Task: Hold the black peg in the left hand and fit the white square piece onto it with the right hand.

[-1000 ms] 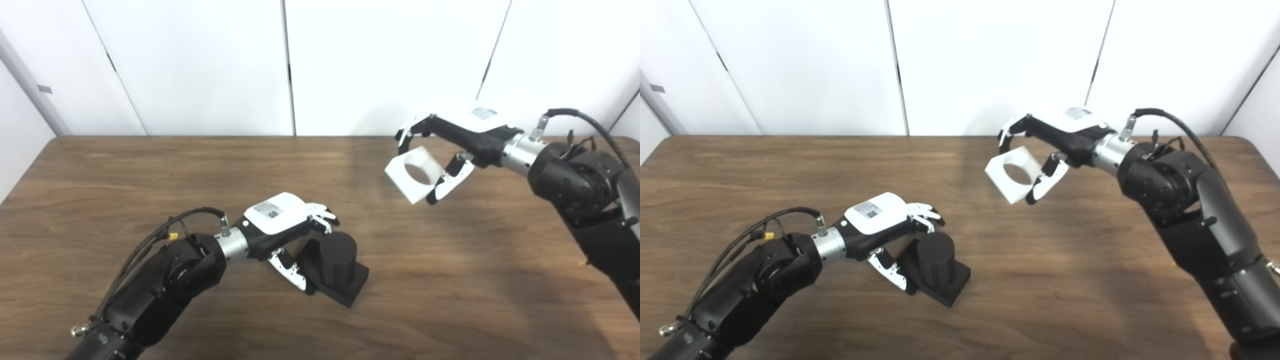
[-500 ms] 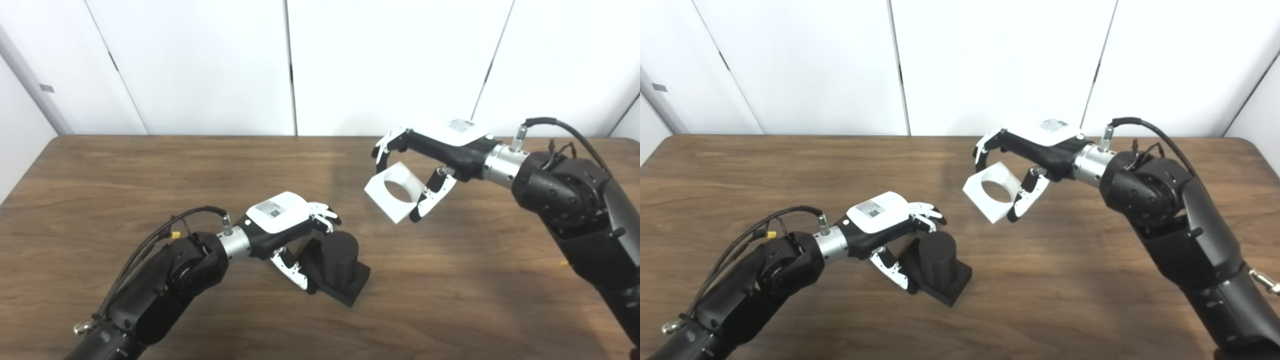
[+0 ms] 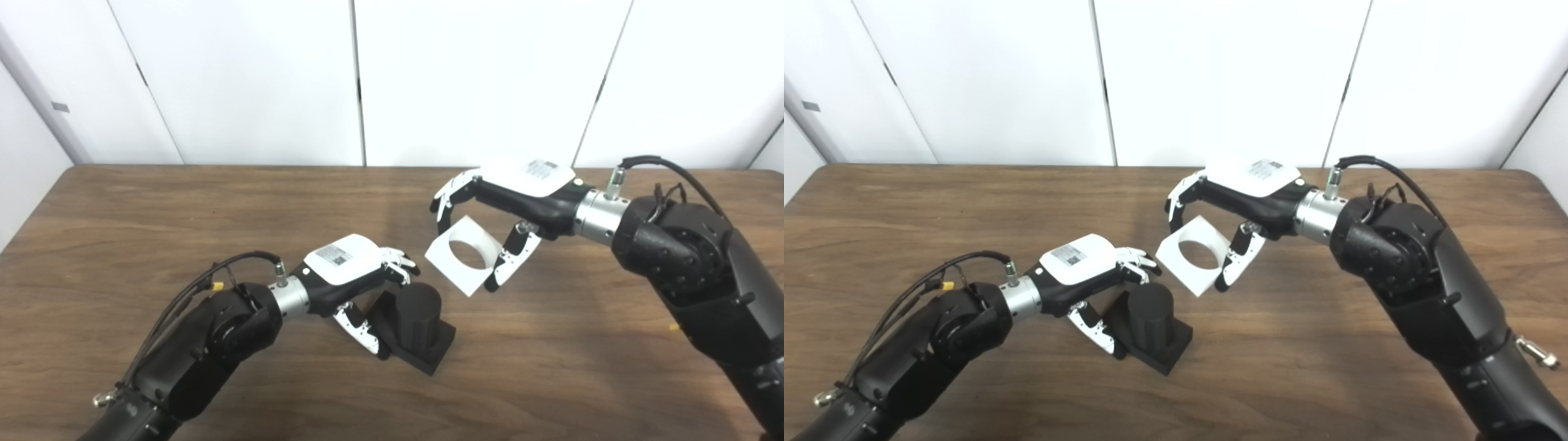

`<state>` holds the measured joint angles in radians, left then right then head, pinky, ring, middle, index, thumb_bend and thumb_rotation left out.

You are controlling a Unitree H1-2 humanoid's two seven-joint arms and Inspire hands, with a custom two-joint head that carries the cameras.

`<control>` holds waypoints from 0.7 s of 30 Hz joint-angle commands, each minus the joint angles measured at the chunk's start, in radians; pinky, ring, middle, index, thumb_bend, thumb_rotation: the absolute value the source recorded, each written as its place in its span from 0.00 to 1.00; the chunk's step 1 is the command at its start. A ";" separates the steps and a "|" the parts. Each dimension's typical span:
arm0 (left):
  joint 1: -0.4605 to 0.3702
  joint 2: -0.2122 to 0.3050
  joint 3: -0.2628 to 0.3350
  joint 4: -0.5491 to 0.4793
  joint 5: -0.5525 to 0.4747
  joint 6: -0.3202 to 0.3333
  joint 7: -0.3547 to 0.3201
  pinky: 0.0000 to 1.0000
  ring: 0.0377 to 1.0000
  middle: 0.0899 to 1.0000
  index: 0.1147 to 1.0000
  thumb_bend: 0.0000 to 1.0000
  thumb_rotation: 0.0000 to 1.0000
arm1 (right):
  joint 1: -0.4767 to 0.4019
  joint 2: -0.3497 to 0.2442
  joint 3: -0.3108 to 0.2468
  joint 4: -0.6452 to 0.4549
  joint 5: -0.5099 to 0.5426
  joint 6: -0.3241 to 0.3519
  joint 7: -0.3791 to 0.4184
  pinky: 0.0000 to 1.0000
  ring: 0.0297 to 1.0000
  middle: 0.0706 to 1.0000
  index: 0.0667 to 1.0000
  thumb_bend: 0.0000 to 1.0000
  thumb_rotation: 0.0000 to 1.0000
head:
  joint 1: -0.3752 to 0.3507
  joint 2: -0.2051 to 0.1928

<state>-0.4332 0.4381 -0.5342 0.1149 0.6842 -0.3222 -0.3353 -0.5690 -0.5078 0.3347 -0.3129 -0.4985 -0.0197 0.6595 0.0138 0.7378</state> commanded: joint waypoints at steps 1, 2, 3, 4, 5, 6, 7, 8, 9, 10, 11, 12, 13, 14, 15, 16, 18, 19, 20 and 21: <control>0.006 0.006 -0.025 0.045 0.045 0.017 -0.047 0.71 0.89 0.84 0.42 0.52 0.07 | -0.037 -0.001 -0.010 -0.038 0.008 -0.006 0.000 0.73 0.79 0.74 0.44 0.52 0.14 | 0.001 0.001; 0.006 0.005 -0.024 0.047 0.046 0.016 -0.043 0.70 0.88 0.84 0.42 0.52 0.07 | -0.038 0.002 -0.008 -0.044 0.008 0.000 0.007 0.74 0.79 0.74 0.44 0.52 0.13 | 0.001 0.001; 0.005 0.005 -0.024 0.049 0.048 0.014 -0.040 0.69 0.88 0.84 0.42 0.52 0.07 | -0.038 0.005 -0.005 -0.050 0.008 0.006 0.013 0.75 0.80 0.74 0.44 0.52 0.13 | 0.001 0.001; 0.005 0.004 -0.024 0.049 0.049 0.015 -0.039 0.69 0.88 0.83 0.42 0.52 0.07 | -0.037 0.008 -0.003 -0.056 0.008 0.011 0.018 0.76 0.80 0.74 0.44 0.52 0.13 | 0.001 0.001; 0.005 0.003 -0.024 0.048 0.048 0.017 -0.041 0.69 0.88 0.83 0.42 0.52 0.07 | -0.037 0.012 0.000 -0.060 0.008 0.011 0.022 0.77 0.80 0.74 0.44 0.52 0.13 | 0.001 0.001; 0.006 0.002 -0.023 0.049 0.047 0.017 -0.040 0.70 0.89 0.83 0.42 0.52 0.07 | -0.035 0.017 0.002 -0.059 0.012 0.006 0.020 0.77 0.80 0.74 0.44 0.52 0.13 | 0.001 0.001; 0.006 0.001 -0.023 0.050 0.047 0.016 -0.037 0.70 0.88 0.83 0.42 0.52 0.07 | -0.033 0.022 0.005 -0.059 0.014 0.002 0.020 0.77 0.79 0.74 0.44 0.52 0.13 | 0.001 0.001; 0.006 0.001 -0.024 0.052 0.049 0.013 -0.034 0.70 0.88 0.83 0.42 0.52 0.07 | -0.032 0.027 0.008 -0.059 0.014 0.000 0.022 0.76 0.79 0.73 0.44 0.52 0.13 | 0.001 0.001; 0.005 0.001 -0.025 0.053 0.051 0.013 -0.033 0.70 0.88 0.83 0.42 0.52 0.07 | -0.031 0.031 0.012 -0.060 0.013 -0.002 0.023 0.76 0.79 0.73 0.44 0.52 0.13 | 0.001 0.001; 0.004 0.001 -0.025 0.053 0.053 0.014 -0.034 0.70 0.88 0.83 0.42 0.52 0.07 | -0.032 0.034 0.015 -0.059 0.013 -0.005 0.025 0.76 0.79 0.74 0.44 0.52 0.13 | 0.000 0.008; 0.004 0.000 -0.025 0.052 0.053 0.015 -0.034 0.70 0.88 0.83 0.42 0.52 0.07 | -0.032 0.038 0.018 -0.059 0.014 -0.009 0.026 0.76 0.79 0.73 0.44 0.52 0.13 | 0.000 0.008; 0.004 0.000 -0.025 0.051 0.053 0.016 -0.035 0.70 0.88 0.83 0.42 0.52 0.07 | -0.031 0.040 0.020 -0.059 0.014 -0.013 0.027 0.76 0.79 0.73 0.44 0.52 0.13 | 0.000 0.008; 0.003 0.000 -0.025 0.053 0.053 0.013 -0.032 0.70 0.88 0.83 0.42 0.52 0.07 | -0.029 0.043 0.024 -0.059 0.016 -0.016 0.028 0.76 0.79 0.73 0.44 0.52 0.13 | 0.003 0.008; 0.003 0.000 -0.025 0.055 0.053 0.011 -0.030 0.69 0.88 0.83 0.42 0.52 0.07 | -0.026 0.045 0.029 -0.059 0.015 -0.018 0.031 0.77 0.79 0.73 0.44 0.52 0.13 | 0.003 0.008; 0.003 0.000 -0.024 0.056 0.052 0.009 -0.028 0.69 0.88 0.83 0.42 0.52 0.07 | -0.024 0.046 0.032 -0.060 0.015 -0.019 0.032 0.78 0.79 0.73 0.44 0.52 0.13 | 0.003 0.008; 0.003 0.000 -0.025 0.053 0.053 0.014 -0.033 0.69 0.88 0.83 0.42 0.52 0.07 | -0.021 0.048 0.037 -0.063 0.011 -0.016 0.036 0.79 0.79 0.74 0.44 0.52 0.13 | 0.003 0.008; 0.003 0.000 -0.026 0.050 0.057 0.018 -0.035 0.69 0.89 0.83 0.42 0.52 0.07 | -0.016 0.049 0.044 -0.066 0.005 -0.016 0.039 0.81 0.80 0.74 0.44 0.52 0.13 | 0.002 0.008; 0.004 0.000 -0.026 0.050 0.058 0.018 -0.035 0.69 0.88 0.83 0.42 0.52 0.07 | -0.014 0.050 0.048 -0.065 0.000 -0.019 0.039 0.81 0.80 0.74 0.44 0.52 0.13 | 0.002 0.008; 0.003 -0.001 -0.027 0.051 0.058 0.018 -0.035 0.69 0.88 0.83 0.42 0.52 0.07 | -0.013 0.051 0.052 -0.064 -0.003 -0.020 0.039 0.81 0.80 0.74 0.44 0.52 0.13 | 0.000 0.008; 0.003 -0.002 -0.027 0.051 0.057 0.018 -0.036 0.69 0.88 0.83 0.42 0.52 0.07 | -0.012 0.052 0.056 -0.063 -0.006 -0.021 0.039 0.81 0.80 0.74 0.44 0.52 0.13 | 0.000 0.008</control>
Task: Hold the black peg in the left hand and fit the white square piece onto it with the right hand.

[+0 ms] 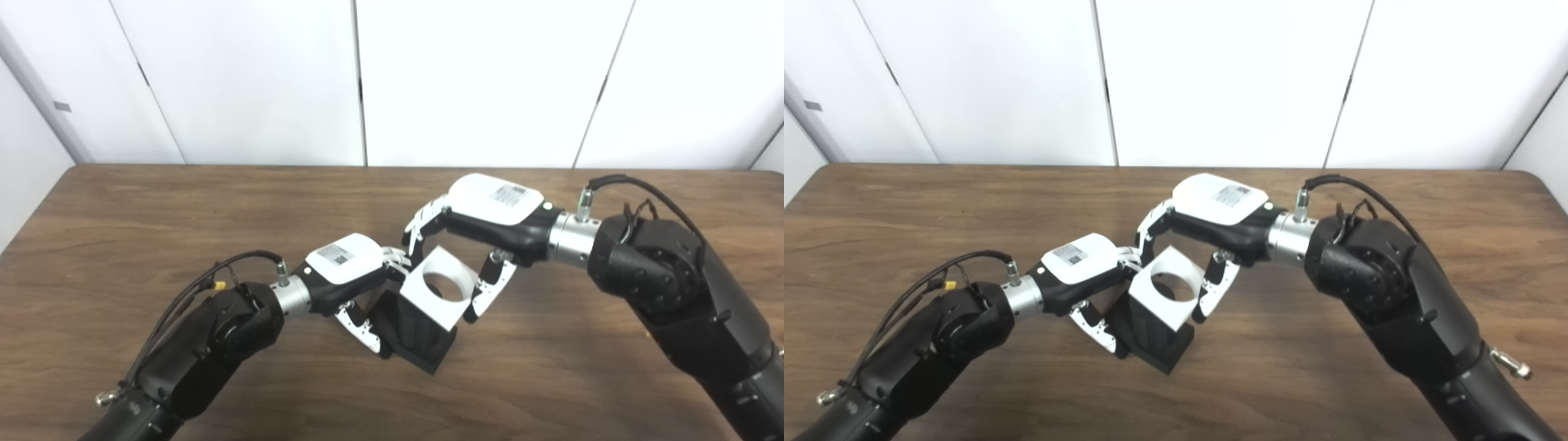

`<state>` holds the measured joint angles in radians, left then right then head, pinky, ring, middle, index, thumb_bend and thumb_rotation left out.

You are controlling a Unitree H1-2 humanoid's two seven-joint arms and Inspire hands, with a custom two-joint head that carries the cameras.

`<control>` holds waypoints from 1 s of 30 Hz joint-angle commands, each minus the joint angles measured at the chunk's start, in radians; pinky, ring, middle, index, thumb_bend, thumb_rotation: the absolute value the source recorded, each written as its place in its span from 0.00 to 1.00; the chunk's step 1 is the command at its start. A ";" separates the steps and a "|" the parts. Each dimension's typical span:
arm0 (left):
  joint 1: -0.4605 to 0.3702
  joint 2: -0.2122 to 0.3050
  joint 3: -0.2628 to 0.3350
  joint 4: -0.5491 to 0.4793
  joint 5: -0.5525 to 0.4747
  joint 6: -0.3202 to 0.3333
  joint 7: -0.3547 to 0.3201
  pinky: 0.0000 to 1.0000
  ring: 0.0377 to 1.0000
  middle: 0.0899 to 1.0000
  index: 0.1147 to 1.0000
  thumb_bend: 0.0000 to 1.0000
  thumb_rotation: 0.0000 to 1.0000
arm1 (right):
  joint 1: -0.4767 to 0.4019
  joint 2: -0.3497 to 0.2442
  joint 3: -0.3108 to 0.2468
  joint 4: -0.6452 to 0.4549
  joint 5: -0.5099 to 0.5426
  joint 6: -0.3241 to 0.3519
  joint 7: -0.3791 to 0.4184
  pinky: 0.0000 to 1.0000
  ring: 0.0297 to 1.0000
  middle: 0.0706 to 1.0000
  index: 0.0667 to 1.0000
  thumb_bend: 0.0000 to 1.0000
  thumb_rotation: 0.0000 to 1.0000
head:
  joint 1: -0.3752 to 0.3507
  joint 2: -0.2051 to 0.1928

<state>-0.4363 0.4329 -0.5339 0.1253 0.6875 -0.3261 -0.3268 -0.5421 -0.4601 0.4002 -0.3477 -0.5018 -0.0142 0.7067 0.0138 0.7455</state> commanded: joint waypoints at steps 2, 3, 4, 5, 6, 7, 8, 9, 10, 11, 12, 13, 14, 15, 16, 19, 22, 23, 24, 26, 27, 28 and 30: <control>0.006 0.002 -0.027 0.039 0.052 0.023 -0.047 0.69 0.88 0.83 0.42 0.52 0.07 | -0.038 0.008 -0.003 -0.024 -0.007 -0.027 -0.009 0.80 0.80 0.74 0.44 0.52 0.13 | 0.000 0.000; 0.006 0.001 -0.027 0.037 0.051 0.025 -0.049 0.69 0.88 0.83 0.42 0.52 0.07 | -0.038 0.009 -0.001 -0.022 -0.008 -0.026 -0.010 0.80 0.80 0.74 0.44 0.52 0.13 | 0.000 0.000; 0.006 0.000 -0.027 0.036 0.051 0.026 -0.049 0.69 0.88 0.83 0.42 0.52 0.07 | -0.037 0.011 0.001 -0.020 -0.009 -0.027 -0.012 0.80 0.80 0.74 0.44 0.52 0.13 | 0.000 -0.002; 0.006 -0.001 -0.027 0.036 0.051 0.027 -0.049 0.70 0.89 0.83 0.42 0.52 0.07 | -0.036 0.013 0.002 -0.018 -0.010 -0.028 -0.013 0.80 0.80 0.74 0.44 0.52 0.13 | 0.000 -0.002; 0.007 -0.003 -0.027 0.036 0.050 0.029 -0.050 0.70 0.89 0.83 0.42 0.52 0.07 | -0.035 0.014 0.002 -0.017 -0.011 -0.028 -0.014 0.80 0.80 0.74 0.44 0.52 0.13 | 0.001 -0.001; 0.008 -0.004 -0.026 0.034 0.050 0.030 -0.049 0.70 0.88 0.83 0.42 0.52 0.07 | -0.034 0.016 0.002 -0.014 -0.012 -0.028 -0.015 0.80 0.80 0.74 0.44 0.52 0.13 | 0.000 -0.001; 0.009 -0.005 -0.026 0.033 0.050 0.032 -0.050 0.70 0.88 0.83 0.42 0.52 0.07 | -0.033 0.017 0.002 -0.010 -0.012 -0.029 -0.017 0.80 0.80 0.74 0.44 0.52 0.13 | 0.000 -0.001; 0.009 -0.006 -0.026 0.031 0.049 0.034 -0.052 0.70 0.88 0.83 0.42 0.52 0.07 | -0.032 0.018 0.002 -0.007 -0.012 -0.032 -0.018 0.80 0.80 0.74 0.44 0.52 0.13 | 0.000 0.001; 0.009 -0.006 -0.027 0.031 0.048 0.035 -0.054 0.70 0.88 0.83 0.42 0.52 0.07 | -0.031 0.019 0.001 -0.004 -0.011 -0.034 -0.019 0.80 0.80 0.74 0.44 0.52 0.13 | -0.001 0.000; 0.009 -0.007 -0.027 0.032 0.048 0.035 -0.054 0.70 0.88 0.83 0.42 0.52 0.07 | -0.031 0.020 0.001 -0.001 -0.011 -0.034 -0.019 0.80 0.80 0.74 0.44 0.52 0.13 | -0.001 0.000; 0.009 -0.008 -0.028 0.034 0.049 0.034 -0.054 0.71 0.88 0.84 0.42 0.52 0.07 | -0.031 0.021 0.001 0.001 -0.011 -0.034 -0.019 0.80 0.80 0.74 0.44 0.52 0.13 | 0.000 -0.001; 0.008 -0.009 -0.029 0.035 0.050 0.034 -0.054 0.71 0.88 0.84 0.42 0.52 0.07 | -0.030 0.022 0.002 0.004 -0.012 -0.034 -0.018 0.80 0.80 0.75 0.44 0.52 0.13 | 0.000 -0.003; 0.008 -0.010 -0.029 0.037 0.050 0.034 -0.053 0.71 0.88 0.84 0.42 0.52 0.07 | -0.030 0.023 0.003 0.008 -0.014 -0.034 -0.019 0.80 0.80 0.75 0.44 0.52 0.13 | 0.000 -0.003; 0.008 -0.012 -0.030 0.039 0.050 0.033 -0.052 0.72 0.88 0.84 0.42 0.52 0.07 | -0.029 0.025 0.003 0.012 -0.015 -0.035 -0.020 0.80 0.80 0.75 0.44 0.52 0.13 | 0.003 -0.003; 0.007 -0.013 -0.030 0.041 0.049 0.031 -0.050 0.72 0.88 0.84 0.42 0.52 0.07 | -0.029 0.026 0.004 0.017 -0.016 -0.036 -0.021 0.79 0.80 0.75 0.44 0.52 0.13 | 0.003 -0.004; 0.005 -0.016 -0.031 0.048 0.052 0.028 -0.048 0.71 0.88 0.83 0.42 0.52 0.07 | -0.029 0.030 0.007 0.029 -0.021 -0.039 -0.024 0.79 0.80 0.75 0.44 0.52 0.13 | 0.000 -0.002; 0.001 -0.018 -0.033 0.051 0.050 0.029 -0.054 0.71 0.89 0.84 0.42 0.52 0.07 | -0.030 0.040 0.010 0.046 -0.024 -0.044 -0.032 0.80 0.81 0.75 0.44 0.52 0.13 | 0.001 -0.005; 0.001 -0.019 -0.033 0.050 0.051 0.032 -0.055 0.72 0.89 0.84 0.42 0.52 0.07 | -0.029 0.045 0.009 0.052 -0.024 -0.047 -0.037 0.80 0.81 0.75 0.44 0.52 0.13 | 0.001 -0.005; 0.002 -0.020 -0.034 0.050 0.053 0.033 -0.055 0.72 0.89 0.84 0.42 0.52 0.08 | -0.028 0.051 0.011 0.060 -0.026 -0.051 -0.042 0.79 0.80 0.75 0.44 0.52 0.13 | 0.003 -0.005; 0.002 -0.021 -0.036 0.052 0.057 0.032 -0.054 0.72 0.89 0.84 0.42 0.52 0.08 | -0.027 0.060 0.014 0.073 -0.032 -0.059 -0.051 0.78 0.80 0.75 0.44 0.52 0.13 | 0.003 -0.005; 0.001 -0.020 -0.036 0.053 0.058 0.027 -0.051 0.72 0.89 0.84 0.42 0.52 0.08 | -0.027 0.064 0.016 0.078 -0.034 -0.060 -0.053 0.78 0.80 0.75 0.44 0.52 0.13 | 0.001 -0.004; 0.001 -0.020 -0.036 0.053 0.057 0.026 -0.052 0.72 0.89 0.84 0.42 0.52 0.08 | -0.029 0.069 0.017 0.083 -0.035 -0.060 -0.054 0.78 0.80 0.75 0.44 0.52 0.13 | 0.000 -0.004; 0.001 -0.019 -0.036 0.050 0.055 0.027 -0.057 0.72 0.89 0.85 0.42 0.52 0.08 | -0.032 0.078 0.021 0.092 -0.039 -0.058 -0.056 0.78 0.80 0.75 0.44 0.52 0.13 | 0.000 -0.004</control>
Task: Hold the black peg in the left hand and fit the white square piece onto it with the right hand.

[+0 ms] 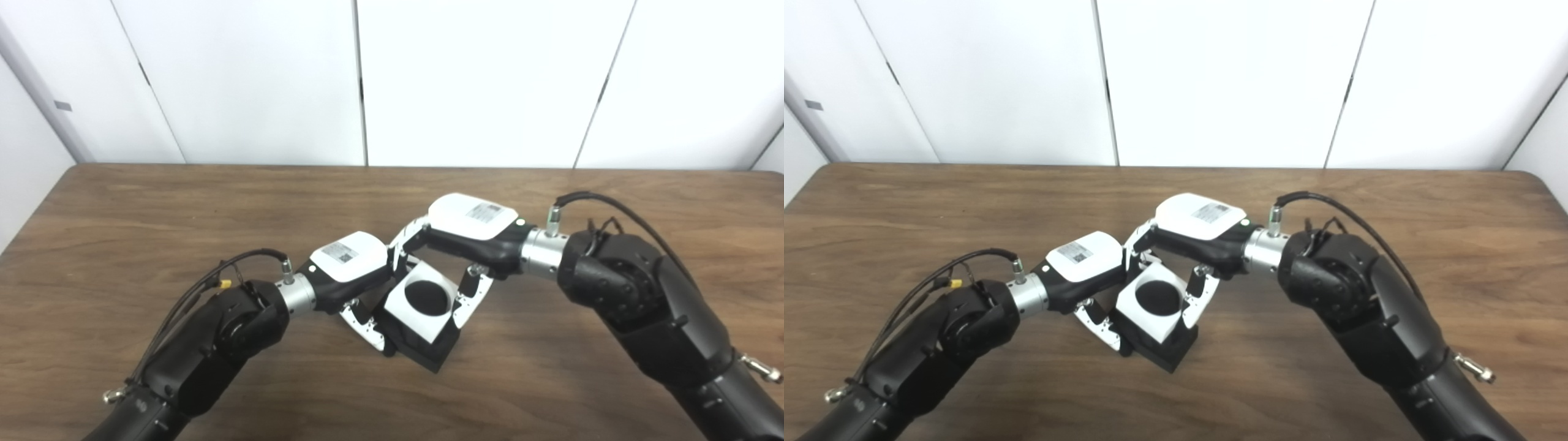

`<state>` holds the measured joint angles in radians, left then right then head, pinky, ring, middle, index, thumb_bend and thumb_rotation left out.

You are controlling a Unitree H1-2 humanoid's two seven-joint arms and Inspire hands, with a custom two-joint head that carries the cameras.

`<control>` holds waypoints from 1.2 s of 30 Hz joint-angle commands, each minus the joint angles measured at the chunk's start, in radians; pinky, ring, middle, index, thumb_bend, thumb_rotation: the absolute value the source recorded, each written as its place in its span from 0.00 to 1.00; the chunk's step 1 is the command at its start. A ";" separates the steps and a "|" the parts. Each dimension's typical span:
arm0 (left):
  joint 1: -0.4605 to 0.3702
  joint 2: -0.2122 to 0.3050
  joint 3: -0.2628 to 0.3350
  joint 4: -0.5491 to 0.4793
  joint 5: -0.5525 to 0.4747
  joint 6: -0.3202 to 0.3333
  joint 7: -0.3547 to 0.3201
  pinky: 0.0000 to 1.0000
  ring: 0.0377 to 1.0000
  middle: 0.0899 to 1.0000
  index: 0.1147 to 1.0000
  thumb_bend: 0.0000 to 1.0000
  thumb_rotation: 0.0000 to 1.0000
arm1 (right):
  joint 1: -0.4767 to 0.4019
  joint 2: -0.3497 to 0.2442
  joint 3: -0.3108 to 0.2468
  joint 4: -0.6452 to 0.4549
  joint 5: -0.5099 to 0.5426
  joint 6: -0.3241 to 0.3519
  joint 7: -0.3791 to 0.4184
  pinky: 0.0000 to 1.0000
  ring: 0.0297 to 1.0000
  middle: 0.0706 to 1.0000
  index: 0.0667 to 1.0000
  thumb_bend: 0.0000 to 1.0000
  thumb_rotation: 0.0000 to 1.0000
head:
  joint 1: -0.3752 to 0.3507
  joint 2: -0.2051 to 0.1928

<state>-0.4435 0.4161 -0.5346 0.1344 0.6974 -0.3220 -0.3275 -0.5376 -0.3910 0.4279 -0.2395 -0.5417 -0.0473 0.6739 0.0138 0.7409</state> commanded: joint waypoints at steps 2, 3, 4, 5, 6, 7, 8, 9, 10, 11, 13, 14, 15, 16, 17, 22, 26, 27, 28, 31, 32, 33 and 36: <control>0.009 -0.002 -0.035 0.040 0.046 0.019 -0.052 0.71 0.89 0.84 0.42 0.52 0.07 | -0.038 0.019 -0.005 -0.007 -0.006 -0.018 -0.026 0.77 0.80 0.75 0.44 0.52 0.13 | -0.001 0.002; 0.010 -0.002 -0.035 0.038 0.046 0.019 -0.051 0.71 0.88 0.84 0.42 0.52 0.07 | -0.038 0.024 -0.004 -0.003 -0.009 -0.016 -0.027 0.77 0.80 0.75 0.44 0.52 0.13 | -0.001 0.002; 0.010 -0.003 -0.035 0.036 0.048 0.019 -0.050 0.71 0.88 0.84 0.42 0.52 0.07 | -0.038 0.029 -0.004 0.002 -0.012 -0.014 -0.029 0.77 0.80 0.75 0.44 0.52 0.13 | -0.001 0.003; 0.011 -0.003 -0.035 0.035 0.049 0.020 -0.050 0.70 0.88 0.84 0.42 0.52 0.07 | -0.038 0.032 -0.004 0.004 -0.014 -0.014 -0.029 0.76 0.80 0.75 0.44 0.52 0.13 | -0.001 0.003; 0.011 -0.002 -0.037 0.035 0.053 0.018 -0.048 0.70 0.88 0.84 0.42 0.52 0.07 | -0.036 0.039 -0.003 0.011 -0.019 -0.015 -0.033 0.76 0.80 0.75 0.44 0.52 0.13 | -0.001 0.003; 0.010 -0.002 -0.038 0.035 0.055 0.017 -0.048 0.70 0.88 0.84 0.42 0.52 0.08 | -0.035 0.045 -0.001 0.018 -0.023 -0.016 -0.036 0.76 0.80 0.75 0.44 0.52 0.13 | -0.001 0.003; 0.010 -0.002 -0.038 0.036 0.055 0.017 -0.048 0.70 0.88 0.84 0.42 0.52 0.08 | -0.034 0.049 0.000 0.022 -0.027 -0.018 -0.038 0.76 0.79 0.75 0.44 0.52 0.13 | -0.001 0.003; 0.010 -0.002 -0.040 0.035 0.057 0.018 -0.051 0.70 0.88 0.84 0.42 0.52 0.08 | -0.033 0.053 0.002 0.027 -0.030 -0.018 -0.040 0.76 0.79 0.75 0.44 0.52 0.13 | -0.006 0.005; 0.009 -0.002 -0.041 0.034 0.057 0.019 -0.052 0.70 0.89 0.84 0.42 0.52 0.08 | -0.033 0.057 0.003 0.030 -0.032 -0.019 -0.042 0.77 0.79 0.75 0.44 0.52 0.14 | -0.007 0.006; 0.009 -0.003 -0.041 0.033 0.059 0.019 -0.051 0.70 0.89 0.84 0.42 0.52 0.08 | -0.032 0.061 0.005 0.033 -0.036 -0.019 -0.043 0.77 0.79 0.75 0.44 0.52 0.14 | -0.007 0.006; 0.009 -0.004 -0.043 0.032 0.061 0.016 -0.048 0.69 0.88 0.84 0.42 0.52 0.08 | -0.029 0.068 0.010 0.041 -0.040 -0.022 -0.047 0.78 0.79 0.75 0.44 0.52 0.14 | -0.004 0.008; 0.009 -0.004 -0.044 0.031 0.062 0.017 -0.049 0.69 0.88 0.84 0.42 0.52 0.08 | -0.028 0.069 0.013 0.044 -0.043 -0.023 -0.046 0.78 0.79 0.75 0.44 0.52 0.14 | -0.004 0.008; 0.008 -0.004 -0.045 0.029 0.063 0.019 -0.051 0.69 0.87 0.84 0.42 0.52 0.08 | -0.027 0.069 0.017 0.047 -0.047 -0.023 -0.044 0.79 0.79 0.75 0.44 0.52 0.14 | -0.002 0.009; 0.008 -0.004 -0.045 0.027 0.064 0.022 -0.054 0.69 0.88 0.84 0.42 0.52 0.08 | -0.026 0.067 0.020 0.048 -0.052 -0.020 -0.039 0.79 0.79 0.75 0.44 0.52 0.14 | -0.002 0.010; 0.008 -0.004 -0.045 0.025 0.064 0.023 -0.056 0.70 0.88 0.84 0.42 0.52 0.08 | -0.026 0.064 0.025 0.048 -0.061 -0.013 -0.031 0.79 0.79 0.75 0.44 0.52 0.14 | -0.002 0.010; 0.013 -0.002 -0.034 0.023 0.036 0.033 -0.061 0.72 0.89 0.85 0.42 0.52 0.08 | -0.036 0.024 0.058 0.027 -0.136 0.060 0.060 0.80 0.82 0.80 0.66 0.88 0.35 | -0.006 0.010; 0.016 0.002 -0.030 0.026 0.040 0.031 -0.047 0.72 0.88 0.84 0.42 0.52 0.08 | -0.028 -0.002 0.051 0.024 -0.135 0.062 0.061 0.78 0.83 0.81 0.73 0.95 0.37 | -0.006 0.011; 0.016 0.003 -0.030 0.026 0.042 0.031 -0.046 0.72 0.88 0.84 0.42 0.52 0.08 | -0.025 -0.006 0.047 0.023 -0.134 0.065 0.059 0.78 0.84 0.81 0.74 0.95 0.36 | -0.006 0.012; 0.016 0.004 -0.030 0.026 0.042 0.032 -0.047 0.71 0.88 0.84 0.42 0.52 0.08 | -0.022 -0.010 0.042 0.023 -0.133 0.065 0.055 0.77 0.84 0.82 0.74 0.95 0.36 | -0.006 0.013; 0.016 0.005 -0.028 0.026 0.038 0.034 -0.050 0.72 0.88 0.84 0.42 0.52 0.07 | -0.011 -0.030 0.021 0.019 -0.127 0.058 0.039 0.75 0.82 0.82 0.73 0.96 0.36 | -0.010 0.013; 0.016 0.005 -0.028 0.026 0.036 0.034 -0.051 0.72 0.88 0.84 0.42 0.52 0.07 | -0.008 -0.036 0.014 0.015 -0.124 0.060 0.039 0.75 0.82 0.82 0.73 0.96 0.36 | -0.010 0.013; 0.016 0.006 -0.027 0.026 0.035 0.034 -0.052 0.72 0.88 0.84 0.42 0.52 0.08 | -0.006 -0.042 0.007 0.010 -0.121 0.065 0.041 0.75 0.82 0.83 0.73 0.96 0.35 | -0.012 0.013; 0.015 0.009 -0.027 0.024 0.038 0.036 -0.054 0.72 0.88 0.84 0.42 0.52 0.08 | 0.000 -0.063 -0.017 -0.005 -0.111 0.080 0.047 0.74 0.81 0.83 0.73 0.95 0.34 | -0.014 0.014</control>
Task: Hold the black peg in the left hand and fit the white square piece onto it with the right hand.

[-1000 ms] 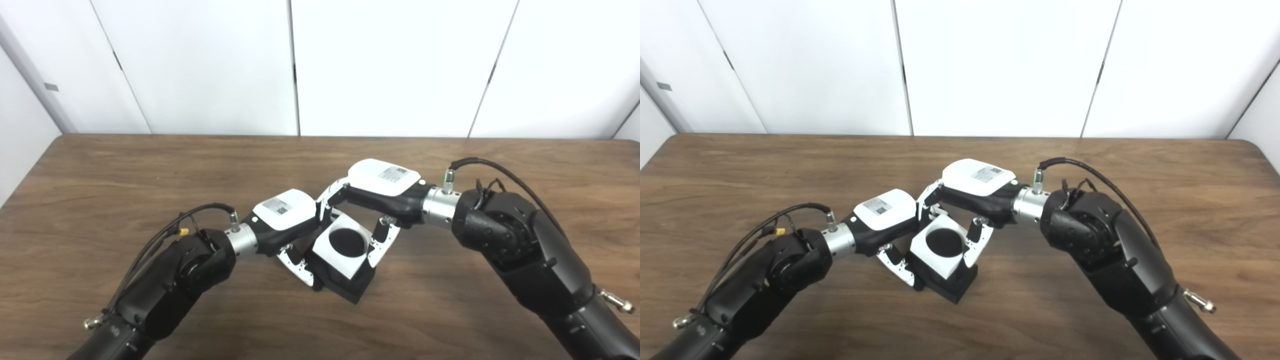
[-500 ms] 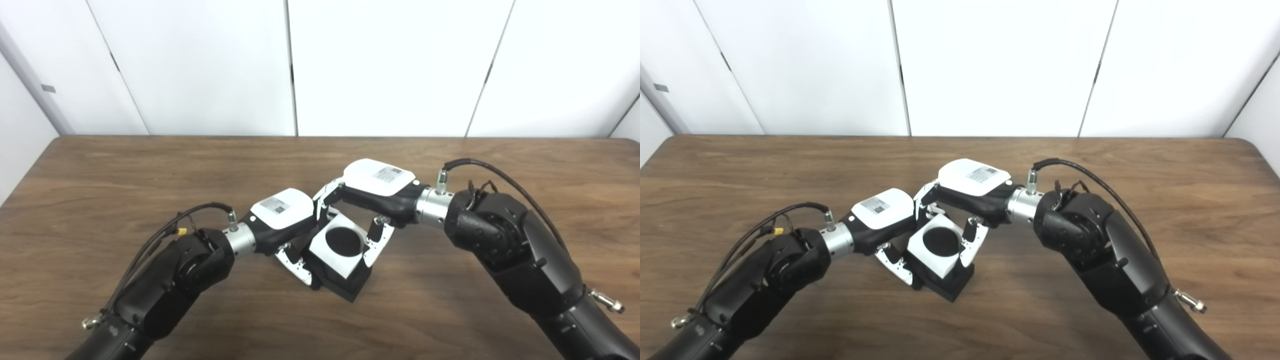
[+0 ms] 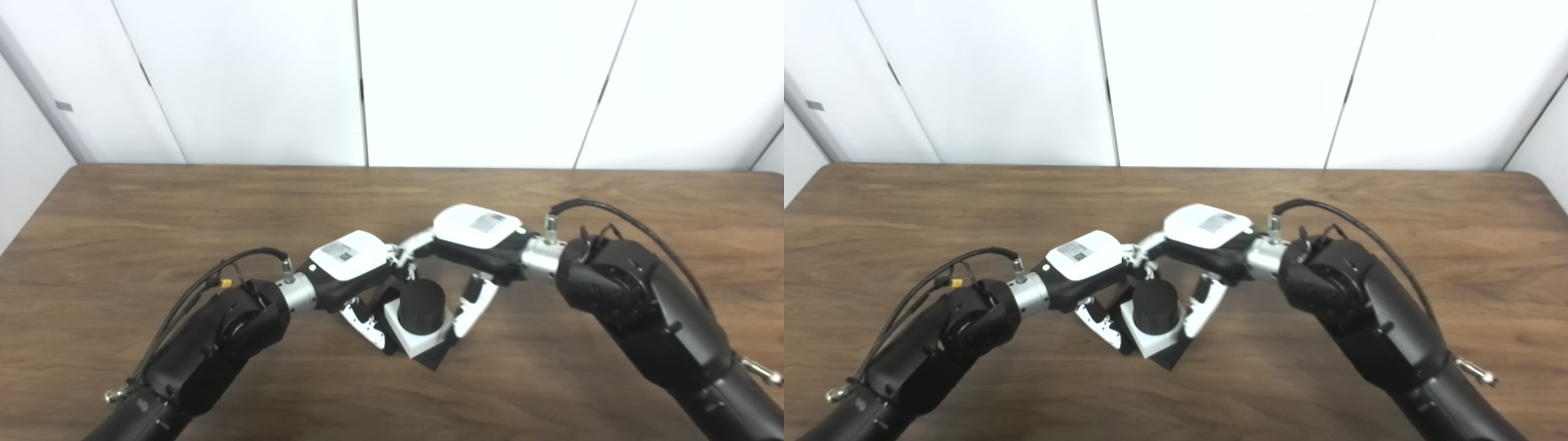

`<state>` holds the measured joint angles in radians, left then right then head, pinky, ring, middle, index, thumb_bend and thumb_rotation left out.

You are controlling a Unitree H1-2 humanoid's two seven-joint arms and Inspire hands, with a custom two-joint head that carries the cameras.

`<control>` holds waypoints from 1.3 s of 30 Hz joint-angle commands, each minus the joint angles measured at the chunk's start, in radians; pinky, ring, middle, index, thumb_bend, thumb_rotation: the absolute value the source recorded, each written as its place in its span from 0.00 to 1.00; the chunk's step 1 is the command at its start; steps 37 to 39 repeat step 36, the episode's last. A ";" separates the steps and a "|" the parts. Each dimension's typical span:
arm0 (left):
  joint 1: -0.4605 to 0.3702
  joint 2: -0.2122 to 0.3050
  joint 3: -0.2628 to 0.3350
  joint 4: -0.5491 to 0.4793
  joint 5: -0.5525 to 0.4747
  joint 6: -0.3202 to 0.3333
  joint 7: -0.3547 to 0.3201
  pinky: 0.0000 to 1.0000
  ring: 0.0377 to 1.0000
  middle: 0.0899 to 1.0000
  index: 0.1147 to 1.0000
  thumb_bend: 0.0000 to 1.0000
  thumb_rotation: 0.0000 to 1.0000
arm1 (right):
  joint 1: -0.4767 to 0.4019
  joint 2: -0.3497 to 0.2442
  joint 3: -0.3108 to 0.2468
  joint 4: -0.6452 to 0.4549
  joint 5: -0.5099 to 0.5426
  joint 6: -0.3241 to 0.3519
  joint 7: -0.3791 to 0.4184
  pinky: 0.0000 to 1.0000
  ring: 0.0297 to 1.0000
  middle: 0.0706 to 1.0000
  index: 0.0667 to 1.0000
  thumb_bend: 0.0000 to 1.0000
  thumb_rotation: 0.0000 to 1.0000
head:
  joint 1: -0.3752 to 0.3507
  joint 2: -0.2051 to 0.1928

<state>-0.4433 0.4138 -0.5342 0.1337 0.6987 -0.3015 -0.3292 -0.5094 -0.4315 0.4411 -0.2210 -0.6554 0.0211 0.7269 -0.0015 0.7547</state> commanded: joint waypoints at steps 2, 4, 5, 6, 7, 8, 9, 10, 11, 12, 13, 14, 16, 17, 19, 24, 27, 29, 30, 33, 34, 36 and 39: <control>0.015 0.012 -0.027 0.026 0.039 0.014 -0.051 0.72 0.87 0.84 0.42 0.52 0.08 | -0.024 -0.034 -0.046 -0.033 0.009 0.023 -0.002 0.74 0.81 0.83 0.73 0.95 0.34 | 0.001 0.001; 0.014 0.013 -0.027 0.029 0.040 0.010 -0.048 0.71 0.87 0.83 0.42 0.52 0.07 | -0.018 -0.050 -0.067 -0.046 0.019 0.031 0.001 0.75 0.81 0.83 0.73 0.96 0.34 | -0.001 0.002; 0.014 0.013 -0.027 0.030 0.040 0.010 -0.048 0.71 0.87 0.83 0.42 0.52 0.07 | -0.015 -0.056 -0.076 -0.049 0.026 0.032 0.001 0.75 0.81 0.83 0.73 0.95 0.34 | -0.001 0.002; 0.013 0.014 -0.027 0.030 0.039 0.009 -0.049 0.71 0.87 0.83 0.42 0.52 0.07 | -0.013 -0.061 -0.086 -0.053 0.033 0.034 0.001 0.75 0.81 0.82 0.73 0.96 0.33 | -0.004 0.002; 0.013 0.015 -0.027 0.029 0.039 0.010 -0.050 0.71 0.87 0.83 0.42 0.52 0.07 | -0.011 -0.066 -0.097 -0.058 0.039 0.040 0.003 0.75 0.81 0.82 0.72 0.96 0.33 | -0.005 0.002; 0.013 0.015 -0.026 0.030 0.039 0.008 -0.049 0.71 0.87 0.83 0.42 0.52 0.07 | -0.010 -0.071 -0.107 -0.065 0.044 0.048 0.007 0.75 0.81 0.82 0.72 0.95 0.32 | -0.005 0.002; 0.012 0.016 -0.026 0.031 0.038 0.006 -0.048 0.70 0.87 0.83 0.42 0.52 0.07 | -0.010 -0.076 -0.117 -0.072 0.051 0.059 0.011 0.74 0.80 0.81 0.72 0.93 0.29 | -0.009 0.002; 0.012 0.016 -0.026 0.033 0.038 0.004 -0.045 0.70 0.87 0.83 0.42 0.52 0.07 | -0.008 -0.079 -0.129 -0.077 0.062 0.070 0.011 0.72 0.79 0.81 0.72 0.91 0.27 | -0.010 0.002; 0.012 0.016 -0.025 0.034 0.038 0.003 -0.044 0.70 0.87 0.83 0.42 0.52 0.07 | -0.005 -0.079 -0.142 -0.080 0.081 0.081 0.008 0.68 0.77 0.79 0.71 0.89 0.22 | -0.011 0.001; 0.012 0.016 -0.024 0.034 0.037 0.003 -0.044 0.70 0.87 0.83 0.42 0.52 0.07 | -0.001 -0.078 -0.157 -0.079 0.103 0.087 0.002 0.64 0.74 0.76 0.69 0.86 0.17 | -0.011 0.000; 0.012 0.016 -0.024 0.034 0.037 0.004 -0.045 0.69 0.87 0.83 0.42 0.52 0.07 | 0.003 -0.077 -0.171 -0.077 0.120 0.087 -0.007 0.62 0.71 0.73 0.68 0.83 0.11 | -0.011 0.000; 0.012 0.016 -0.023 0.033 0.035 0.004 -0.044 0.69 0.87 0.83 0.42 0.52 0.07 | 0.007 -0.077 -0.181 -0.074 0.131 0.082 -0.017 0.61 0.70 0.72 0.67 0.82 0.07 | -0.012 -0.001; 0.012 0.016 -0.023 0.032 0.040 0.003 -0.040 0.68 0.87 0.83 0.42 0.52 0.07 | 0.019 -0.077 -0.200 -0.072 0.142 0.071 -0.038 0.60 0.69 0.70 0.65 0.79 0.04 | -0.012 -0.001; 0.013 0.016 -0.023 0.030 0.043 0.005 -0.040 0.68 0.87 0.83 0.42 0.52 0.07 | 0.025 -0.076 -0.208 -0.073 0.146 0.069 -0.048 0.60 0.69 0.69 0.64 0.78 0.04 | -0.012 -0.001; 0.012 0.017 -0.023 0.026 0.045 0.008 -0.044 0.68 0.87 0.83 0.42 0.52 0.07 | 0.040 -0.070 -0.225 -0.075 0.154 0.071 -0.072 0.60 0.68 0.69 0.63 0.78 0.02 | -0.012 -0.001; 0.013 0.019 -0.018 0.028 0.036 0.004 -0.041 0.69 0.87 0.83 0.42 0.52 0.07 | 0.083 -0.046 -0.274 -0.082 0.176 0.096 -0.135 0.60 0.68 0.69 0.63 0.78 0.01 | -0.012 0.001; 0.014 0.021 -0.016 0.027 0.037 0.003 -0.041 0.68 0.87 0.83 0.42 0.52 0.07 | 0.105 -0.026 -0.306 -0.084 0.200 0.106 -0.174 0.59 0.69 0.70 0.63 0.78 0.00 | -0.016 0.001; 0.014 0.021 -0.016 0.025 0.036 0.005 -0.045 0.69 0.88 0.83 0.42 0.52 0.07 | 0.120 -0.014 -0.325 -0.087 0.202 0.108 -0.202 0.59 0.68 0.69 0.63 0.76 0.00 | -0.016 0.001; 0.013 0.021 -0.016 0.026 0.036 0.005 -0.045 0.69 0.88 0.83 0.42 0.52 0.07 | 0.127 -0.008 -0.332 -0.087 0.201 0.107 -0.218 0.58 0.68 0.69 0.63 0.75 0.00 | -0.016 0.002; 0.012 0.021 -0.016 0.033 0.039 -0.002 -0.036 0.71 0.87 0.83 0.42 0.52 0.07 | 0.150 0.015 -0.354 -0.091 0.199 0.108 -0.268 0.55 0.65 0.67 0.63 0.74 0.00 | -0.016 0.002; 0.012 0.021 -0.016 0.035 0.041 -0.003 -0.033 0.71 0.87 0.83 0.42 0.52 0.07 | 0.158 0.020 -0.359 -0.093 0.199 0.108 -0.281 0.53 0.65 0.67 0.63 0.74 0.00 | -0.016 0.001; 0.012 0.021 -0.015 0.035 0.041 -0.002 -0.032 0.70 0.87 0.83 0.42 0.52 0.07 | 0.174 0.029 -0.369 -0.096 0.204 0.101 -0.307 0.51 0.65 0.67 0.64 0.73 0.00 | -0.017 0.000; 0.012 0.021 -0.015 0.035 0.041 -0.002 -0.032 0.70 0.87 0.83 0.42 0.52 0.07 | 0.174 0.029 -0.369 -0.096 0.204 0.101 -0.307 0.51 0.65 0.67 0.64 0.73 0.00 | -0.017 0.000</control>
